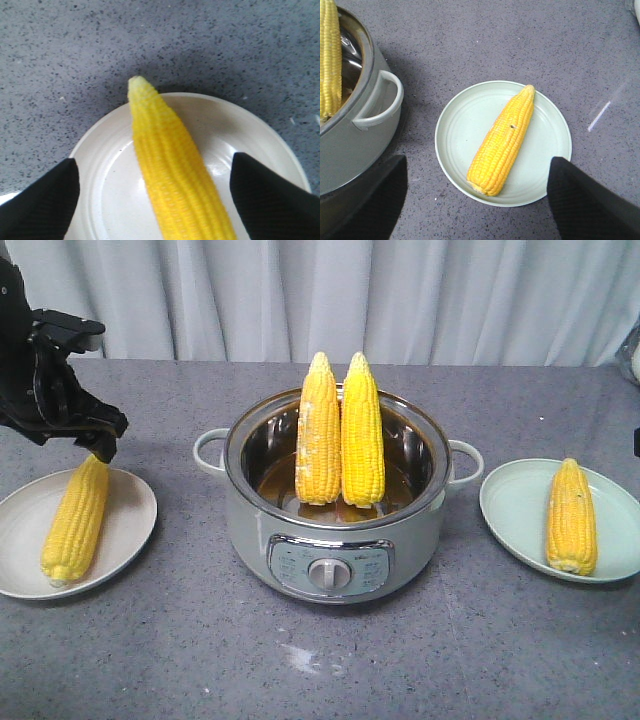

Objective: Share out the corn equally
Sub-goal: 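Withdraw the left gripper up and away from the cream plate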

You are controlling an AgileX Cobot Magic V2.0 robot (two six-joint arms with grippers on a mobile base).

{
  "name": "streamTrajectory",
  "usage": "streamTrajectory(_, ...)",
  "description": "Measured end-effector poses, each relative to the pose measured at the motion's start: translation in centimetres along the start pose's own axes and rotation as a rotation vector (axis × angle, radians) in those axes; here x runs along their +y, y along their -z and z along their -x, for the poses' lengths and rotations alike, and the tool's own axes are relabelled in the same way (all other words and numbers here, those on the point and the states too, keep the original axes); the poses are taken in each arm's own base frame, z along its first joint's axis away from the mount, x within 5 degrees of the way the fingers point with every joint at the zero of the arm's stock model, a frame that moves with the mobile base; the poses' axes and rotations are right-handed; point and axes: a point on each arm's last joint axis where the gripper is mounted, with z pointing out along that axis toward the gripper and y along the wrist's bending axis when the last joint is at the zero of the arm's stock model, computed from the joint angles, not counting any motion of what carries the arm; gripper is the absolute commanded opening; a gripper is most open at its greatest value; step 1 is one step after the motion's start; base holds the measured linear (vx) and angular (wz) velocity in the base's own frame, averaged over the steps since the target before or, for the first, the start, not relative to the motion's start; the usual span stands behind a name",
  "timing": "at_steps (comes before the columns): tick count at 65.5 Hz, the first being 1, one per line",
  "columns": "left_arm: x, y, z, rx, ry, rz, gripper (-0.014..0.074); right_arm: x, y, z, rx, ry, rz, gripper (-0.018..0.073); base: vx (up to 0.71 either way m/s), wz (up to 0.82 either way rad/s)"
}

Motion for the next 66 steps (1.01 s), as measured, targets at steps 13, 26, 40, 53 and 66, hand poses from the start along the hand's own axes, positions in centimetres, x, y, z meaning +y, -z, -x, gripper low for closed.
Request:
streamTrajectory(13,-0.3,3.1,-0.1,-0.103,0.017,-0.021,0.0591,0.0,0.0,0.0,0.0,-0.001,0.001,0.0562,0.0,0.0)
streamTrajectory(26,-0.2,8.0,-1.1,-0.234,0.046,-0.001,0.0591,0.0,0.0,0.0,0.0,-0.001,0.001,0.0562,0.0,0.0)
streamTrajectory(40,-0.5,13.0,-2.7,-0.373,0.072,-0.002,0.0591,0.0,0.0,0.0,0.0,-0.001,0.001,0.0562,0.0,0.0)
streamTrajectory(53,-1.0,16.2,-5.7,-0.485,0.09,0.002,0.059,0.1,0.0,0.0,-0.002,-0.006,0.007,0.0562,0.0,0.0)
streamTrajectory(66,-1.8,15.4,-10.4,-0.547,0.142,-0.002,0.059,0.1,0.0,0.0,-0.003,-0.006,0.008,0.0562,0.0,0.0)
